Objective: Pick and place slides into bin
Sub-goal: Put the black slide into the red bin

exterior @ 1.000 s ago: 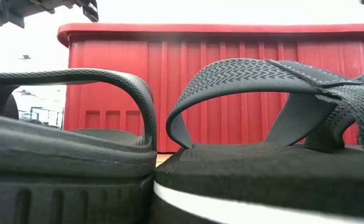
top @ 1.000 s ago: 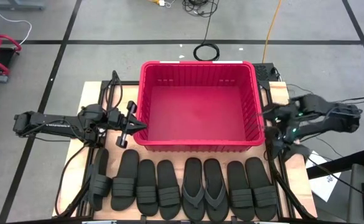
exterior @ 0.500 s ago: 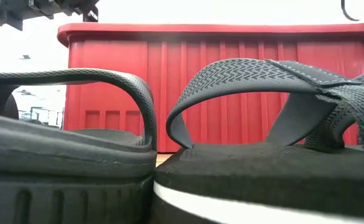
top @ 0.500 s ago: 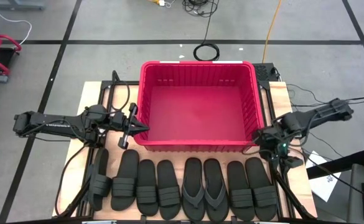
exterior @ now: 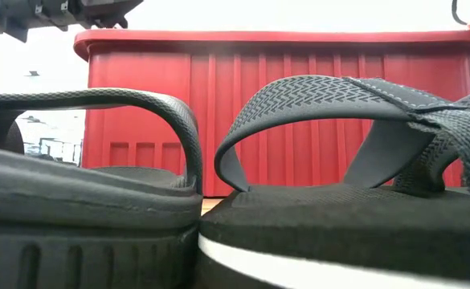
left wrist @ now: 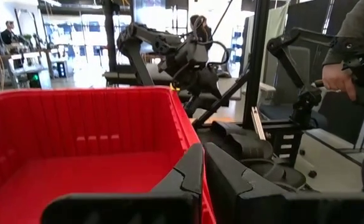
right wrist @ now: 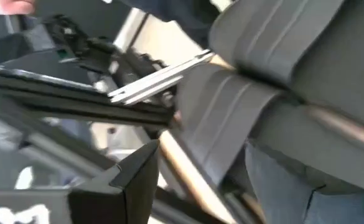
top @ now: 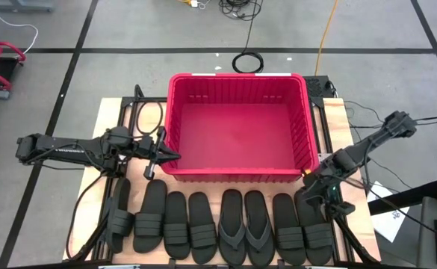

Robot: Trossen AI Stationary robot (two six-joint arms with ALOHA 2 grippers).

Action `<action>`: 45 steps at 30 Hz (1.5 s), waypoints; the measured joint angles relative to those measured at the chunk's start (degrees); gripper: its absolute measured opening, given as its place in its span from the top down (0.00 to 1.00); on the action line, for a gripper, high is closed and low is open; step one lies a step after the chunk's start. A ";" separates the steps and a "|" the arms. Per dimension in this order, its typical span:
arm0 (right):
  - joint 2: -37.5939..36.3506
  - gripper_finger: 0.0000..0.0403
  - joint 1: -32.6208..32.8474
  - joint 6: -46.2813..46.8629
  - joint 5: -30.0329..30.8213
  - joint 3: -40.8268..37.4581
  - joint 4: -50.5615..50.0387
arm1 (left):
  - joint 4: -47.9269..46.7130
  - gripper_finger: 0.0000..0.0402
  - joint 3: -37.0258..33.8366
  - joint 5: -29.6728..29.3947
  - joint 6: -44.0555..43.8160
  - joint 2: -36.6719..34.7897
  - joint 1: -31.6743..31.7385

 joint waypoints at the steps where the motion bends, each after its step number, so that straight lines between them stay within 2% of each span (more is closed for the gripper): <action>1: 0.05 0.44 0.62 0.99 1.75 -1.00 1.67 | -0.52 0.95 0.00 0.00 -0.03 -0.02 0.02; 4: 0.22 0.44 2.23 6.04 4.39 -5.19 8.23 | -1.62 0.95 0.00 0.00 -0.03 0.00 0.00; 14: 3.36 0.44 6.51 27.50 4.16 -17.51 36.38 | -2.62 0.95 0.00 0.00 1.33 0.00 0.02; 17: 4.65 0.44 8.07 30.43 4.28 -18.84 40.14 | -2.62 0.95 0.00 0.00 1.33 -0.01 0.02; 25: 7.64 0.46 11.65 32.90 4.31 -19.96 41.57 | -2.59 0.95 0.00 0.00 1.37 0.00 0.00; 30: 9.23 0.58 12.75 32.53 7.36 -19.97 45.89 | -2.57 0.95 0.00 0.00 1.39 0.00 0.00; 38: 10.09 0.96 12.78 34.33 8.55 -20.06 51.52 | -2.55 0.95 0.00 0.00 1.38 0.00 0.00; 45: 9.65 0.98 12.75 38.51 7.48 -20.08 55.62 | -2.53 0.95 0.00 0.00 1.39 0.00 0.01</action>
